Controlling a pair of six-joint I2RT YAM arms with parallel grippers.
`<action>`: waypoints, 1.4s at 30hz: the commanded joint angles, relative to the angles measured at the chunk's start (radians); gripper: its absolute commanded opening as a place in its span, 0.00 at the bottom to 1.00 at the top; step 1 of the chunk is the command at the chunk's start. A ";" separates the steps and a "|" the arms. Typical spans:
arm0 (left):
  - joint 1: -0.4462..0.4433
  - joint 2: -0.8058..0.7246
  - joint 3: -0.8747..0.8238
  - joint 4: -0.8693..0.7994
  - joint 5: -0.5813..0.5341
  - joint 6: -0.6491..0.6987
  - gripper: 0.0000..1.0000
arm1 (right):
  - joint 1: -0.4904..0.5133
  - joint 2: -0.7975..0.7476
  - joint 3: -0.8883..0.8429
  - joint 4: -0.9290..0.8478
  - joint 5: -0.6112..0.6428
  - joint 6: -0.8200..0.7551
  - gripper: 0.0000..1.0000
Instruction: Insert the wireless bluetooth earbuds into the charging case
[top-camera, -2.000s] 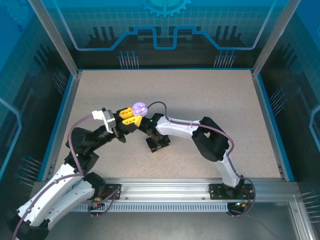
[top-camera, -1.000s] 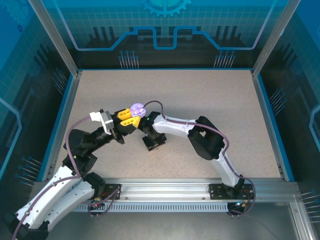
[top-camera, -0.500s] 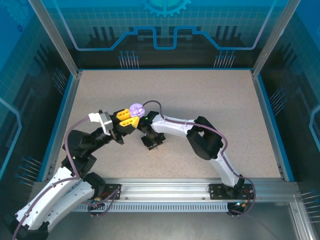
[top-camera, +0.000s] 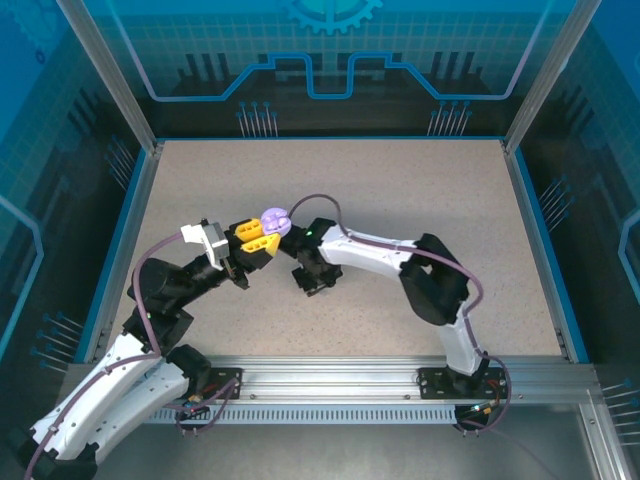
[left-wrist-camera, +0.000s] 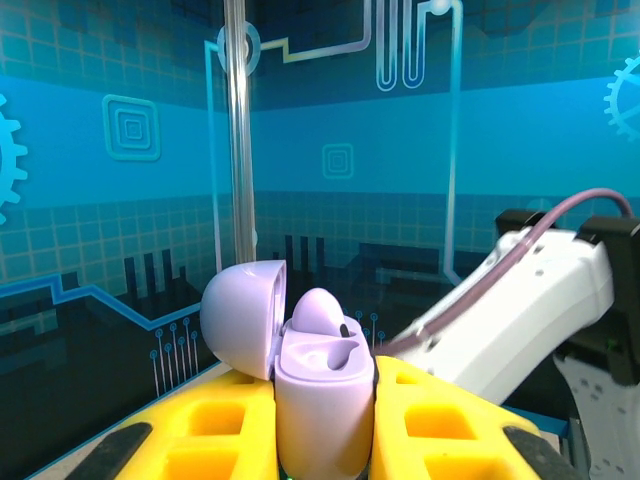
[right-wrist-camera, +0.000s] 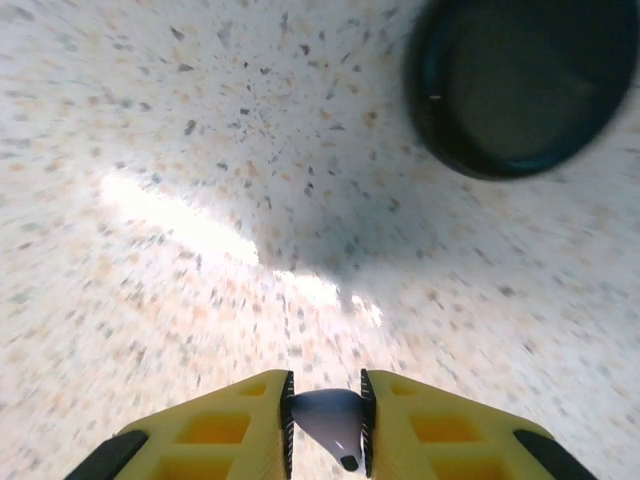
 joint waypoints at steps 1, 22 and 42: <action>-0.005 0.008 0.025 0.011 -0.011 -0.019 0.00 | -0.035 -0.187 -0.055 0.041 0.024 -0.006 0.25; -0.005 0.234 0.020 0.206 0.084 -0.106 0.00 | -0.229 -0.787 -0.041 0.302 -0.248 -0.184 0.27; -0.008 0.310 -0.008 0.303 0.092 -0.105 0.00 | -0.060 -0.613 0.189 0.295 -0.250 -0.229 0.27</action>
